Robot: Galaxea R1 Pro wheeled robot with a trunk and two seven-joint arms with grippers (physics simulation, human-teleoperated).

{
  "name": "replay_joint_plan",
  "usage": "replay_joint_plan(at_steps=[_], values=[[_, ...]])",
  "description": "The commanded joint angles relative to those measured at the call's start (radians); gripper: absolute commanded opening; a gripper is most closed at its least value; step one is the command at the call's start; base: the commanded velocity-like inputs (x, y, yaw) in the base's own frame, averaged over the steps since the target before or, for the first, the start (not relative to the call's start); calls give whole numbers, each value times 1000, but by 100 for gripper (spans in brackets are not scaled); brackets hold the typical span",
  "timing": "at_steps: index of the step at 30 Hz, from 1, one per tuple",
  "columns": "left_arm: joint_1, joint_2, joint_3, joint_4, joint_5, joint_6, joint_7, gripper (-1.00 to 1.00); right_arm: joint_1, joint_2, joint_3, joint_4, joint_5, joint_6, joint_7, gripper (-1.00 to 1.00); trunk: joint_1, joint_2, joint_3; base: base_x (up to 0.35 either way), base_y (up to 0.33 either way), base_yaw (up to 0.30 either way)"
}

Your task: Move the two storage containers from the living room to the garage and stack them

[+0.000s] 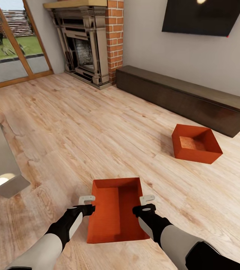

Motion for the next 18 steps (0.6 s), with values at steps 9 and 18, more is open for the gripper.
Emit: replay_joint_plan(at_steps=[9, 18], values=[[0, 1, -1, -2, 8, 5, 4, 100, -15, 0, 6, -1, -76, 35, -3, 100, 34, -64, -29, 0, 0, 0], [0, 1, -1, -1, 10, 4, 4, 100, -17, -6, 6, -23, -95, 36, -3, 100, 69, -127, -57, 0, 0, 0]])
